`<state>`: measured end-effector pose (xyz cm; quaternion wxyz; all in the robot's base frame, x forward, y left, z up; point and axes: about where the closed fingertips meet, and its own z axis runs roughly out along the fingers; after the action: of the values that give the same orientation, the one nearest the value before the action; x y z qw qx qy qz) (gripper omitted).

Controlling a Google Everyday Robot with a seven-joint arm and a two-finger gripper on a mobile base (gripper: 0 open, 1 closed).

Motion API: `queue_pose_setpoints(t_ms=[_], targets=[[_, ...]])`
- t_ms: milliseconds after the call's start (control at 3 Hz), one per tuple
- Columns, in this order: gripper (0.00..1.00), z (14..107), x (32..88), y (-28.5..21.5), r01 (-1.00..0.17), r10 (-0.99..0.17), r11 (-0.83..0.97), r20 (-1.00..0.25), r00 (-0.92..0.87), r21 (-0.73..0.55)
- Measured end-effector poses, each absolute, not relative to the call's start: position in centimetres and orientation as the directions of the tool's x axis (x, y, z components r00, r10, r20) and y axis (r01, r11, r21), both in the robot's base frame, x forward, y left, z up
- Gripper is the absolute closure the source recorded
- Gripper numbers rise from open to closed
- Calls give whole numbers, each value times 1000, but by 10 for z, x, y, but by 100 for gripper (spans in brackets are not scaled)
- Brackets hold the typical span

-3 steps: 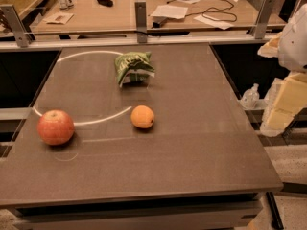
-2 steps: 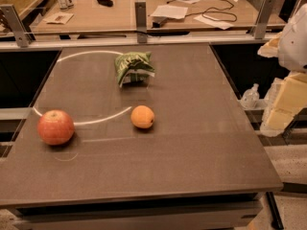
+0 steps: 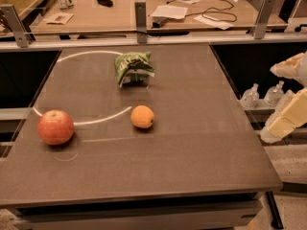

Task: Pick orange

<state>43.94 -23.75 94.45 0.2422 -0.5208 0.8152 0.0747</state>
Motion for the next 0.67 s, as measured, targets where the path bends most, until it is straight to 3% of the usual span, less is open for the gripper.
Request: queue_pose_setpoints(t_ms=[333,667], targets=[[0,921,441,-235,-876,-694,478,-635,-338,-56],[0,925,445,-199,-913,-572,407,-784,-241,-16]])
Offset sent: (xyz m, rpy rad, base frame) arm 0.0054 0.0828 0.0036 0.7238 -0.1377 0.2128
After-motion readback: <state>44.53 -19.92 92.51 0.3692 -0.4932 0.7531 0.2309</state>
